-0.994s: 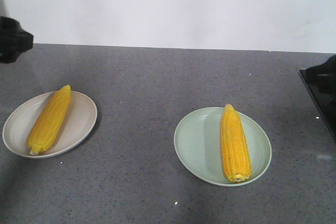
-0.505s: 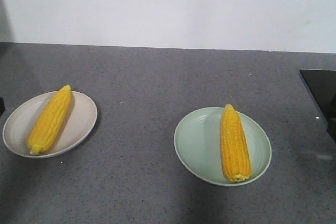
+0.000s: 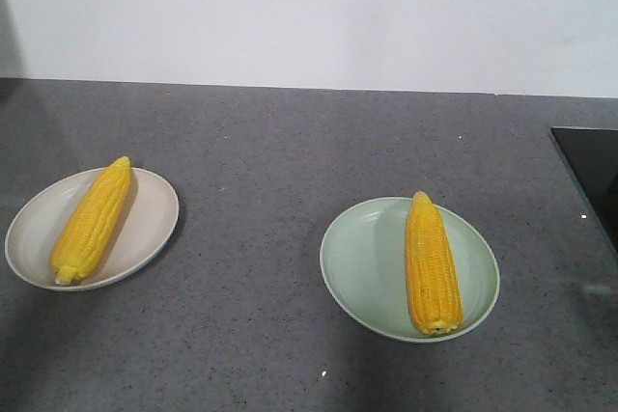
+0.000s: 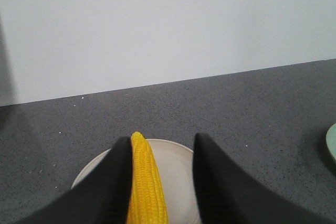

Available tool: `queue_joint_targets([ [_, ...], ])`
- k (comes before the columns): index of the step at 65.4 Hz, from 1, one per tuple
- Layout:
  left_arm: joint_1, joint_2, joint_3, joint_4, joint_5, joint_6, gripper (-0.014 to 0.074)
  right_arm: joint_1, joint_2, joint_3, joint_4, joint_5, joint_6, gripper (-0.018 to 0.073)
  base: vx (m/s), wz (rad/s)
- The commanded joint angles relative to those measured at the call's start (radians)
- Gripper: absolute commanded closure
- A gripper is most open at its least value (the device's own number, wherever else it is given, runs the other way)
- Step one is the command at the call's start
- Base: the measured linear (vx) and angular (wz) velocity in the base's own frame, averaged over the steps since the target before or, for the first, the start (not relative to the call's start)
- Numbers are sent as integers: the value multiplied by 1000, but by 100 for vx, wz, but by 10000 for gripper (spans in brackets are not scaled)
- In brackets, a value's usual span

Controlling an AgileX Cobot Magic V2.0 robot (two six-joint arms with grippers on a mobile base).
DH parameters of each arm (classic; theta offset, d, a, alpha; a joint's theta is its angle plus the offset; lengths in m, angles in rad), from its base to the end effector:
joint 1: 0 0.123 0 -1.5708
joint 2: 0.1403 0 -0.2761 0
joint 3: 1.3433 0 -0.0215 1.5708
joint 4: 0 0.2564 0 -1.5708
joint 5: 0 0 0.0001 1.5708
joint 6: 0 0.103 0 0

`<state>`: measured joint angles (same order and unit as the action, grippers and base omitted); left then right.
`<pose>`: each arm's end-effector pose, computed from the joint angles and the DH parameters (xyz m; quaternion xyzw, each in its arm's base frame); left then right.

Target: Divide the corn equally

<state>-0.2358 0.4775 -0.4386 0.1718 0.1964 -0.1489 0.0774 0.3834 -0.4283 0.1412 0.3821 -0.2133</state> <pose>0.1290 -0.0274 0.3018 0.0855 0.7517 -0.0580 0.6514 0.1112 0.0141 0.2910 -0.0789 0.7846 0.0192 0.6146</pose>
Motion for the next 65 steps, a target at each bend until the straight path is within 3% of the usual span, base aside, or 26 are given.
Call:
queue_joint_targets([
  [1,0,2,-27,1,-83,-7,547,-3,6,-26,0,-82,-4,578,0,0],
  [4,0,2,-27,2,-83,-5,605,-3,6,-26,0,-82,-4,575,0,0],
  [65,0,2,-25,0,-79,-3,603,-3,6,-26,1,-74,-4,570,0,0],
])
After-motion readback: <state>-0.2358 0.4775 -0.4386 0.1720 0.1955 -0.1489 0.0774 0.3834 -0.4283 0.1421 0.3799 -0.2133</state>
